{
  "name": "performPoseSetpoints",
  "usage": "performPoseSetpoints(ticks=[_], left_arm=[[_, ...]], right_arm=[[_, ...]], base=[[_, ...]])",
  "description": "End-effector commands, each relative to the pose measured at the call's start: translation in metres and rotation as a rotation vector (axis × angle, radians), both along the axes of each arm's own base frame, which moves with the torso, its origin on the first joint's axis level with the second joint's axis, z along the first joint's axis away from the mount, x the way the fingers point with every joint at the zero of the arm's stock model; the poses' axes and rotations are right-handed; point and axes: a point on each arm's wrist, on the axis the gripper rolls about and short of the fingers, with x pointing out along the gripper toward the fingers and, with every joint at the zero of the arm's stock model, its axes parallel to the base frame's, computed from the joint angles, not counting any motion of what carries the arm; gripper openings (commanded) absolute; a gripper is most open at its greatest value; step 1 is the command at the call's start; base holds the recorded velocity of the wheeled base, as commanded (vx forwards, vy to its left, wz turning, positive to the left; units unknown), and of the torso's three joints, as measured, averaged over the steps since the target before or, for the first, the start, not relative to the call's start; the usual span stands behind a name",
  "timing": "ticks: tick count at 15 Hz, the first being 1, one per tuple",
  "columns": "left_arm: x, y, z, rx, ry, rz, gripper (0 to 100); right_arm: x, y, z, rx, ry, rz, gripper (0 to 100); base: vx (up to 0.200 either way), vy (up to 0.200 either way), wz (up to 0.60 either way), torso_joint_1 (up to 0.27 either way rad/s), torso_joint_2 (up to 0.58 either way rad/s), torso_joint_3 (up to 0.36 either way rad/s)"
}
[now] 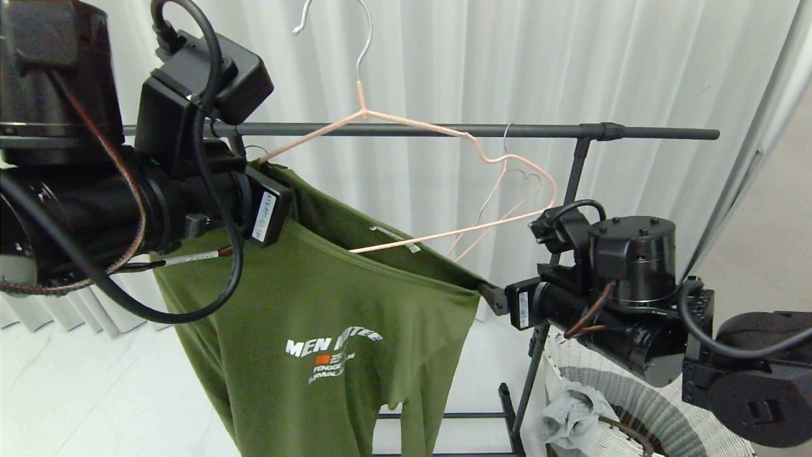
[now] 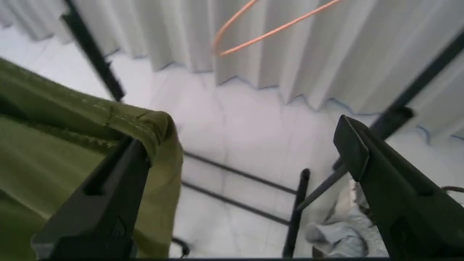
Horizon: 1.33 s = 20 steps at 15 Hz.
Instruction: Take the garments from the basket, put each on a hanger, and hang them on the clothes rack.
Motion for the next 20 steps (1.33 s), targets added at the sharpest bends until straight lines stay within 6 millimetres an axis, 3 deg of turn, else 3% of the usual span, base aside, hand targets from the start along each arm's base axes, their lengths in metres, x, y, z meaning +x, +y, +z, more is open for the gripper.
performPoseSetpoints(ticks=[1,5,14,20], left_arm=[[0.001,0.003,-0.007,0.025,0.016,0.010,0],[0.000,0.012,-0.016,0.127,0.022,0.021,0],[0.002,0.025,-0.025,0.199,0.018,0.108,0],[0.000,0.026,-0.043,0.242,0.067,0.141,0]], right_arm=[[0.003,-0.017,0.015,0.032,-0.034,-0.048,100],[0.009,-0.035,0.025,0.052,-0.061,-0.106,100],[0.005,-0.039,0.033,0.052,-0.090,-0.101,100],[0.000,-0.042,0.042,0.059,-0.116,-0.096,100]], base=[[0.000,0.000,0.00,0.000,0.00,0.000],[0.000,0.000,0.00,0.000,0.00,0.000],[0.000,0.000,0.00,0.000,0.00,0.000],[0.000,0.000,0.00,0.000,0.00,0.000]])
